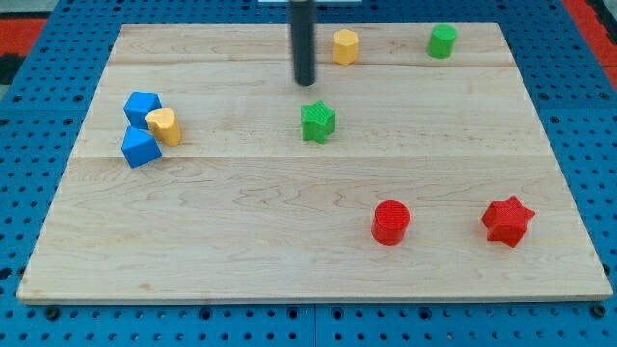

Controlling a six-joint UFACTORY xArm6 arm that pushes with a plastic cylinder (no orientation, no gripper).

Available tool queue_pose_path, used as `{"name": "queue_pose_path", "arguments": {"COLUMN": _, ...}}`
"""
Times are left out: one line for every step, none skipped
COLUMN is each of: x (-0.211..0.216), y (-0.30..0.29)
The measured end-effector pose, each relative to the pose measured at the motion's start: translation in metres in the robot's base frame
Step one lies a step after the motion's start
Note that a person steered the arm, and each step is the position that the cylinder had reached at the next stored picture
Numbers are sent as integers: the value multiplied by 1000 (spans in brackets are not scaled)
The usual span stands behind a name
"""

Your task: Push the yellow hexagon into blue blocks

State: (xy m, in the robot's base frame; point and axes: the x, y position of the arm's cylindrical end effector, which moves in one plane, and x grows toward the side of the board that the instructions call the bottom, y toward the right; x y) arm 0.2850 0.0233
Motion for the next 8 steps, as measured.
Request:
{"name": "queue_pose_path", "arguments": {"x": -17, "y": 81}}
{"name": "queue_pose_path", "arguments": {"x": -33, "y": 107}}
{"name": "queue_pose_path", "arguments": {"x": -46, "y": 56}}
{"name": "queue_pose_path", "arguments": {"x": -48, "y": -2}}
{"name": "queue_pose_path", "arguments": {"x": -65, "y": -23}}
{"name": "queue_pose_path", "arguments": {"x": -52, "y": -78}}
{"name": "queue_pose_path", "arguments": {"x": -34, "y": -149}}
{"name": "queue_pose_path", "arguments": {"x": 3, "y": -164}}
